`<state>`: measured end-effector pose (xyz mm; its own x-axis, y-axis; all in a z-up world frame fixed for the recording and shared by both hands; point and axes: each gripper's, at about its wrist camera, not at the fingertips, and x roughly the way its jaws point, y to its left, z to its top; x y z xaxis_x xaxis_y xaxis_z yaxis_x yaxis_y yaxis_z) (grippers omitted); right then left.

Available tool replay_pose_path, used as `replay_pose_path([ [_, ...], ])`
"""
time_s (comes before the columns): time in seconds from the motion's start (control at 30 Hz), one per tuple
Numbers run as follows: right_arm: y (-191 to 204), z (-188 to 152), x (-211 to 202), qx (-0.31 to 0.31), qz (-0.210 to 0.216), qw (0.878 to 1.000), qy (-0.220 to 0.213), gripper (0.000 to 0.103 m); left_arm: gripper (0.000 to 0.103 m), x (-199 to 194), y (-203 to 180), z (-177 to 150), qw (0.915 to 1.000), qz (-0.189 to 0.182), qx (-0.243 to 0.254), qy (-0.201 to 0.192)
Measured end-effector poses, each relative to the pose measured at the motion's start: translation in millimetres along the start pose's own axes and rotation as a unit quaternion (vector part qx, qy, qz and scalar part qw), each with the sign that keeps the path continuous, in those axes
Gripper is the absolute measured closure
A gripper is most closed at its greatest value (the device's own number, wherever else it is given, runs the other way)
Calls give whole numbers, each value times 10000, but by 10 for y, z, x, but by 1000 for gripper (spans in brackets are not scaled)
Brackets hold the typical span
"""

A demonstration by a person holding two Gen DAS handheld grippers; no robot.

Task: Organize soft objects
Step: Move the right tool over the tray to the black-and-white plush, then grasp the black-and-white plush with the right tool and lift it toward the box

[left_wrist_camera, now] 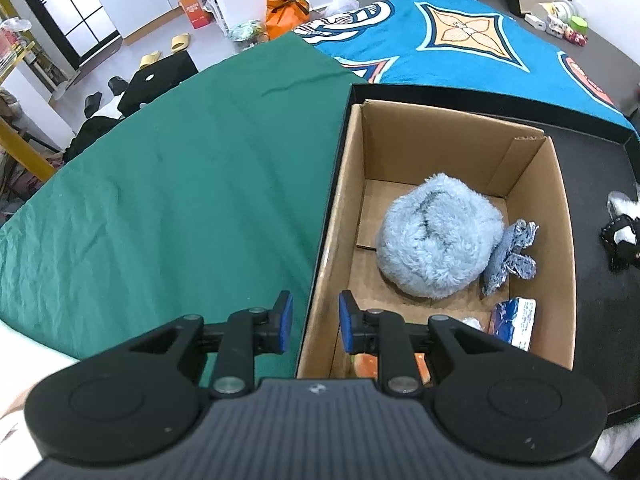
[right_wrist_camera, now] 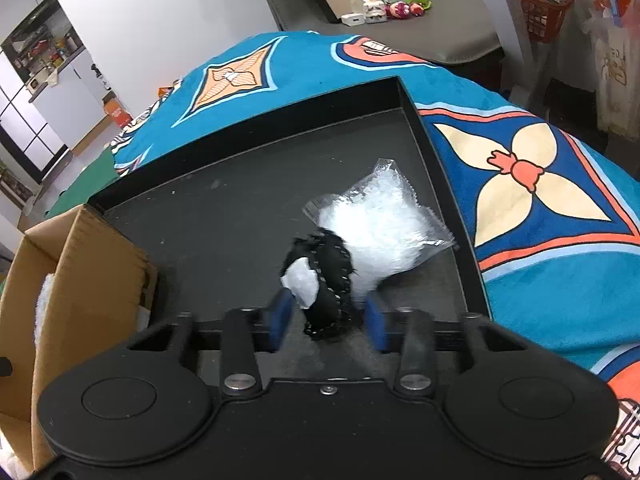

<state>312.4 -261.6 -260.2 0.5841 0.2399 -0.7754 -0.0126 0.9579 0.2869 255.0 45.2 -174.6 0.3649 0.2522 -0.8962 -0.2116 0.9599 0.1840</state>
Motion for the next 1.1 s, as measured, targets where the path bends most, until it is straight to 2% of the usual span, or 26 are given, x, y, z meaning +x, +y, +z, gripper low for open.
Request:
replay_pose_path([
  [0.07, -16, 4, 5, 18, 58, 10000, 4, 83, 80, 2, -17, 3, 10000, 7, 41, -1],
  [0.2, -3, -5, -62, -75, 46, 9999, -78, 88, 80, 6, -17, 11, 10000, 7, 45, 18],
  [0.63, 202, -12, -382, -245, 125, 9993, -251, 88, 79, -54, 42, -24, 10000, -77, -26, -57],
  [1.1, 764, 10, -833, -660, 421, 9955, -538, 88, 79, -122, 234, -74, 9985, -412, -308, -182],
])
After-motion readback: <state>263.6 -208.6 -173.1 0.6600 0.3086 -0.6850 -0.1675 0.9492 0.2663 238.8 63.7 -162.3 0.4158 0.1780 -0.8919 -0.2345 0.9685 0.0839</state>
